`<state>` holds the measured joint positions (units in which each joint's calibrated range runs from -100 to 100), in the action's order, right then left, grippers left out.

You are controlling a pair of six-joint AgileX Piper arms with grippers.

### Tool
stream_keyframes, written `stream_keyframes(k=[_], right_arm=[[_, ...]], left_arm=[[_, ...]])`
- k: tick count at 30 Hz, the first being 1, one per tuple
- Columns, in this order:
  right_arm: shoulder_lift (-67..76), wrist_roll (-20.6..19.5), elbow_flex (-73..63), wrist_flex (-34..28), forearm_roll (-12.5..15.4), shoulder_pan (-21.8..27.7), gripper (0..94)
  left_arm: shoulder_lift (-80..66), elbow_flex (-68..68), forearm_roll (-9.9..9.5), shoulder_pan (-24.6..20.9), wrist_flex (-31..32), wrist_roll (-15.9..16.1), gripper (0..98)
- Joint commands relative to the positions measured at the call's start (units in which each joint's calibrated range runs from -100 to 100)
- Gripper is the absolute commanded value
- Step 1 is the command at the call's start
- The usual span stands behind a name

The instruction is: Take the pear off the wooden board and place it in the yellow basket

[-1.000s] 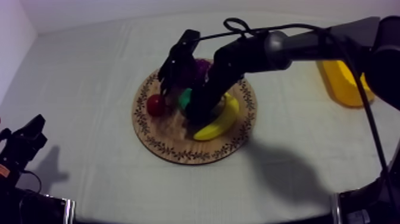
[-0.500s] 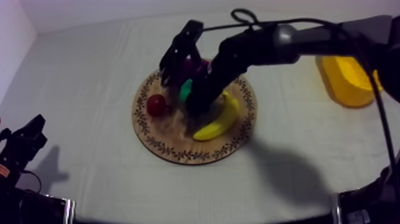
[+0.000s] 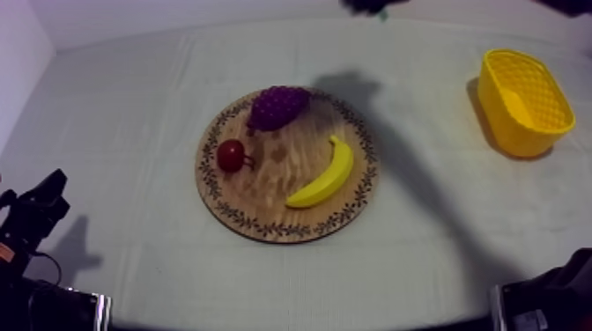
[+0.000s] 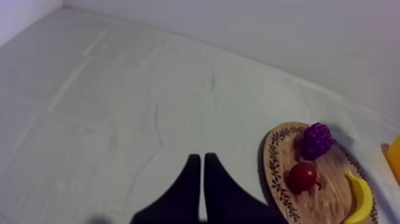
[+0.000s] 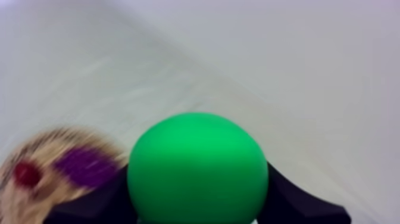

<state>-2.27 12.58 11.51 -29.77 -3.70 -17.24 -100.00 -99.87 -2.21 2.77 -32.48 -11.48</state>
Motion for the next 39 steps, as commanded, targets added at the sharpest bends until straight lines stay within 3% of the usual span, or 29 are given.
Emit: stream_keyframes(k=[1, 9, 14, 20, 30, 39], right_arm=[[5.15, -1.72, -2.16, 0.15, -1.39, 7.29, 40.1], [8.26, -7.47, -5.49, -0.64, -6.56, 20.81, 40.0], [6.9, -9.37, -4.48, -3.41, -7.98, 26.2, 40.3], [2.63, -6.89, -2.18, -8.57, -5.66, 29.47, 40.6], [-5.04, -1.71, 2.45, -15.82, -0.12, 30.77, 40.7], [-8.61, 0.34, 8.33, -17.13, 2.18, 31.57, 40.4]], left_arm=[[0.0, -0.02, -0.02, 0.01, -0.01, 0.01, 0.1], [0.0, -0.02, -0.02, 0.01, -0.01, -0.02, 0.1], [0.0, -0.02, -0.02, 0.01, -0.01, -0.01, 0.1], [0.0, -0.02, -0.02, 0.01, -0.01, -0.01, 0.1], [0.0, -0.02, -0.02, 0.01, -0.01, 0.0, 0.1], [0.0, -0.02, -0.02, 0.01, -0.01, -0.02, 0.1]])
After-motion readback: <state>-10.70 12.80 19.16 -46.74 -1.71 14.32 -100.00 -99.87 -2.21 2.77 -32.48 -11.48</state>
